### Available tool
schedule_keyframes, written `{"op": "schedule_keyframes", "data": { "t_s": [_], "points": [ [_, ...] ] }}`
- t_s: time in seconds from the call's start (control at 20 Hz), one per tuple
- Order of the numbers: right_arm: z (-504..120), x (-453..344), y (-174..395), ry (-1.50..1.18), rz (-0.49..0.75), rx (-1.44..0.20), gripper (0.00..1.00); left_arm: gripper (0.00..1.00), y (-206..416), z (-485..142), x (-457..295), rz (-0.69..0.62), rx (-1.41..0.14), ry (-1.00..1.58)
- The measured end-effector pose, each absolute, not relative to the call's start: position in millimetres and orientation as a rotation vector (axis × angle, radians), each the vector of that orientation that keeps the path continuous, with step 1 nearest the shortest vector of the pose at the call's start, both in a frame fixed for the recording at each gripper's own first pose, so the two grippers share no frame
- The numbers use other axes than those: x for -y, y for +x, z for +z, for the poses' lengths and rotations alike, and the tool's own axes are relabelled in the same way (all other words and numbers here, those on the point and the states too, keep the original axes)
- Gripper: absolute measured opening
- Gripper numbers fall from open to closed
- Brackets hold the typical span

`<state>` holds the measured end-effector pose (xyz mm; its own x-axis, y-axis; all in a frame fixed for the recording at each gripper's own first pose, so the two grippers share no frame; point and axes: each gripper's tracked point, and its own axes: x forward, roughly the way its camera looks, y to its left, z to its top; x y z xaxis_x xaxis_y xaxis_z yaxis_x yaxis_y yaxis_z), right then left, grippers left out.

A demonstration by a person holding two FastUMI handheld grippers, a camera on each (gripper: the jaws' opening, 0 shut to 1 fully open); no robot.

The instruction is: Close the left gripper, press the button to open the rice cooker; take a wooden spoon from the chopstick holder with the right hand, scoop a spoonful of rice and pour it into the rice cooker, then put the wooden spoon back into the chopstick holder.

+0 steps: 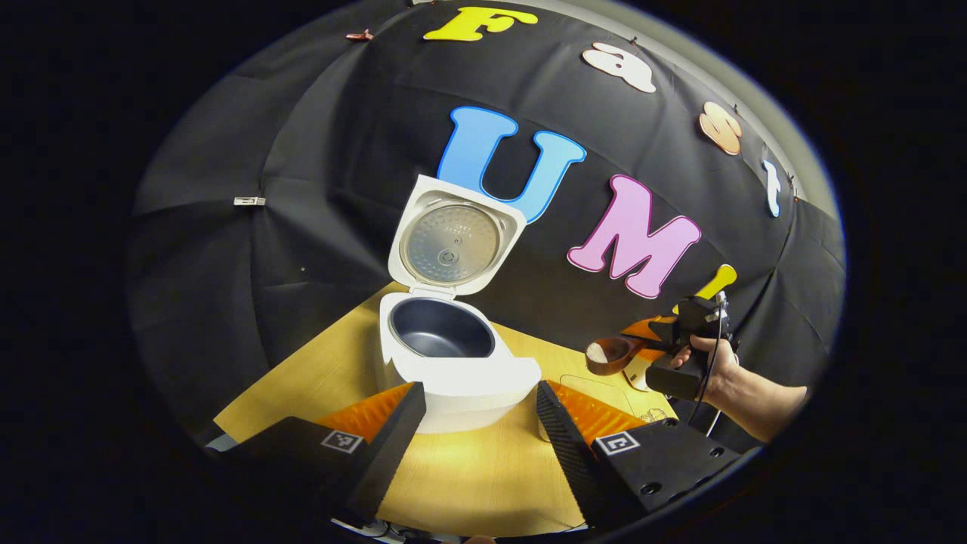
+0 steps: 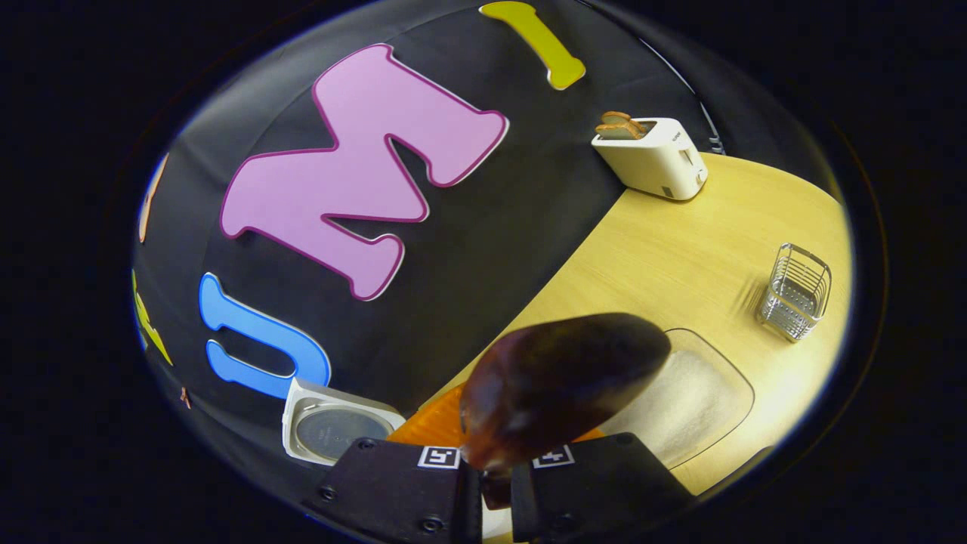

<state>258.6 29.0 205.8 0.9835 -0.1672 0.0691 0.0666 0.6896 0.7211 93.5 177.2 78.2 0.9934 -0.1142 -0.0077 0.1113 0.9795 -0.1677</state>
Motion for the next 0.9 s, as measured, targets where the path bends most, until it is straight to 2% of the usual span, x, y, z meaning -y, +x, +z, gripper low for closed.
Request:
{"op": "schedule_keyframes", "data": {
  "t_s": [0.35, 0.55, 0.9],
  "points": [
    [233.0, -99.6, 276.5, 0.762, -0.059, 0.119, 0.07, 0.96, 100.1, 78.9, -200.8, -0.142, -0.015, -0.153],
    [250.9, -142.3, 296.0, 0.743, 0.001, 0.105, 0.07, 0.96, 104.3, 81.7, -216.4, -0.116, -0.013, -0.188],
    [234.9, -211.3, 348.3, 0.657, 0.065, 0.049, 0.07, 0.95, 108.3, 80.5, -250.2, -0.045, -0.009, -0.238]
  ]
}}
